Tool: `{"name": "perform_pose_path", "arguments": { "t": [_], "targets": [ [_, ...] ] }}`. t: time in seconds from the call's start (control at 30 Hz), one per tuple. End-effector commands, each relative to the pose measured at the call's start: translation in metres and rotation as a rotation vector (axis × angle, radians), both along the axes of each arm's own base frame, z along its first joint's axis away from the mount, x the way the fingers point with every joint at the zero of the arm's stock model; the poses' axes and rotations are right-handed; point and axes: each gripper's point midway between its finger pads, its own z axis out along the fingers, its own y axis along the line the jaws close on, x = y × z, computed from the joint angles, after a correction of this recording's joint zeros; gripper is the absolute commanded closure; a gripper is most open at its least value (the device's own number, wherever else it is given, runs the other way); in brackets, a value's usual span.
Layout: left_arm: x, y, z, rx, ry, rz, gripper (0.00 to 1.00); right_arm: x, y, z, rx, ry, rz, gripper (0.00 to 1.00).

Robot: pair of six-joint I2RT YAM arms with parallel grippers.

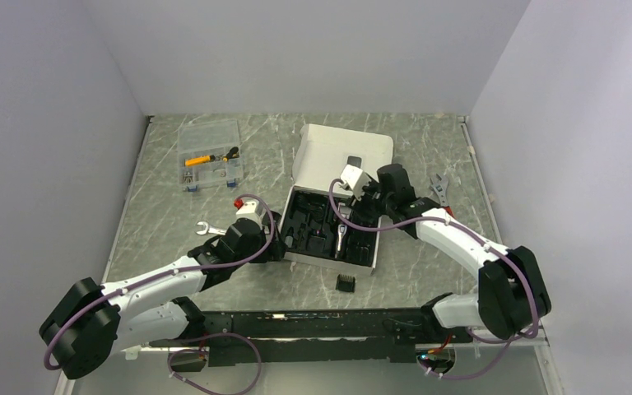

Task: Sort the hair-cutting tools
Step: Adjust the haircut tool in the storage box.

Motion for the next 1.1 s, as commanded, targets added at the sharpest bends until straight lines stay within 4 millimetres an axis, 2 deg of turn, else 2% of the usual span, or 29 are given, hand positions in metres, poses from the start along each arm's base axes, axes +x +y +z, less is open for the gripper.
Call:
{"name": "perform_pose_path", "arguments": {
  "t": [0.0,0.13,0.37,0.87,1.0,1.03,1.07],
  "targets": [
    [-0.004,-0.004,0.001,0.004,0.013,-0.037,0.22,0.007,0.011,0.016,0.026,-0.035,0.081,1.00],
    [-0.005,-0.003,0.001,0.009,0.012,-0.035,0.22,0.008,0.010,0.003,-0.001,0.006,0.079,1.00],
    [-0.004,-0.003,0.002,0.012,0.007,-0.038,0.22,0.009,0.004,-0.008,-0.019,0.022,0.048,1.00],
    [-0.005,-0.004,0.001,0.017,0.008,-0.054,0.22,0.003,-0.008,-0.028,-0.033,0.048,-0.028,0.83],
    [-0.005,-0.004,0.001,0.014,0.007,-0.056,0.22,0.005,-0.007,-0.019,-0.015,0.038,-0.042,0.69],
    [-0.005,-0.005,0.001,0.014,0.007,-0.057,0.22,0.006,-0.007,-0.017,-0.010,0.037,-0.046,0.62],
    [-0.005,-0.005,0.001,0.013,0.007,-0.055,0.22,0.007,-0.006,-0.013,-0.005,0.034,-0.048,0.49]
  ]
}}
